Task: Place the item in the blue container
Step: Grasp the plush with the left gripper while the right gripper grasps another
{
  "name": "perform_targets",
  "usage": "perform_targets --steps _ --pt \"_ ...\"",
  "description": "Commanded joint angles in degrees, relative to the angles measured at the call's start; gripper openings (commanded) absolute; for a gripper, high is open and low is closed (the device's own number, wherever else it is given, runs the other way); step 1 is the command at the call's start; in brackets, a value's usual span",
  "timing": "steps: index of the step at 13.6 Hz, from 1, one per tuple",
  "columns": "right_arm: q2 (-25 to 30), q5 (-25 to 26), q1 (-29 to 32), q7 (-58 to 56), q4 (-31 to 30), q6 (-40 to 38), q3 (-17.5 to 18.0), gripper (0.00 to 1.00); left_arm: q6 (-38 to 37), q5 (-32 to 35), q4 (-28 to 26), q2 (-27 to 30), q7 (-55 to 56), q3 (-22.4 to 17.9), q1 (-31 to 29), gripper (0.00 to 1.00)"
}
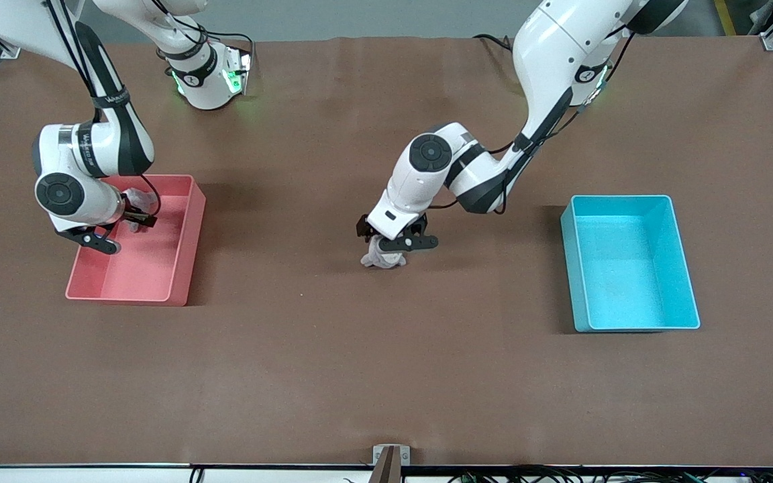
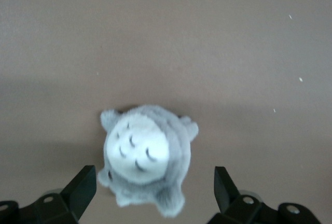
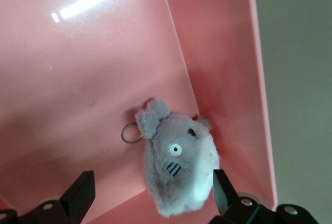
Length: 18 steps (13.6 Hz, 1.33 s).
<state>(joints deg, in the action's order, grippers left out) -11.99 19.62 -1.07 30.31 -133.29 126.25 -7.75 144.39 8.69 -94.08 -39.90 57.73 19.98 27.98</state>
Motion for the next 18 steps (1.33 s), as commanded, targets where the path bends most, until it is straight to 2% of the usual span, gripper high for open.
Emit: perform_targets --steps 1,5,9,13,14,18 --pt "-1.7 1.8 2.3 2.5 -1.4 1.6 1.2 1.0 -0.2 1.4 2.8 -2.0 2.3 -2.7 3.3 1.0" --pt "-2.1 2.2 0.2 8.6 -2.9 0.9 1.2 1.0 -0.3 1.6 2.3 -3.0 2.4 -3.0 4.3 1.0" --pt "-2.2 8.1 1.6 8.7 -2.8 0.9 1.2 1.0 -0.4 1.6 2.6 -4.1 2.3 -4.6 4.4 1.0" --pt "-2.5 8.3 2.9 8.7 -2.9 1.0 1.2 1.0 -0.4 2.7 2.8 -4.8 2.3 -4.7 4.4 0.98" --pt "-2.9 8.3 2.9 8.7 -2.8 1.0 1.2 1.0 -0.4 2.6 2.8 -4.8 2.3 -4.7 4.8 0.94" --pt "-4.7 8.3 3.0 8.8 -2.8 0.8 1.2 0.99 -0.4 2.5 2.8 -4.8 2.4 -4.7 4.9 0.51"
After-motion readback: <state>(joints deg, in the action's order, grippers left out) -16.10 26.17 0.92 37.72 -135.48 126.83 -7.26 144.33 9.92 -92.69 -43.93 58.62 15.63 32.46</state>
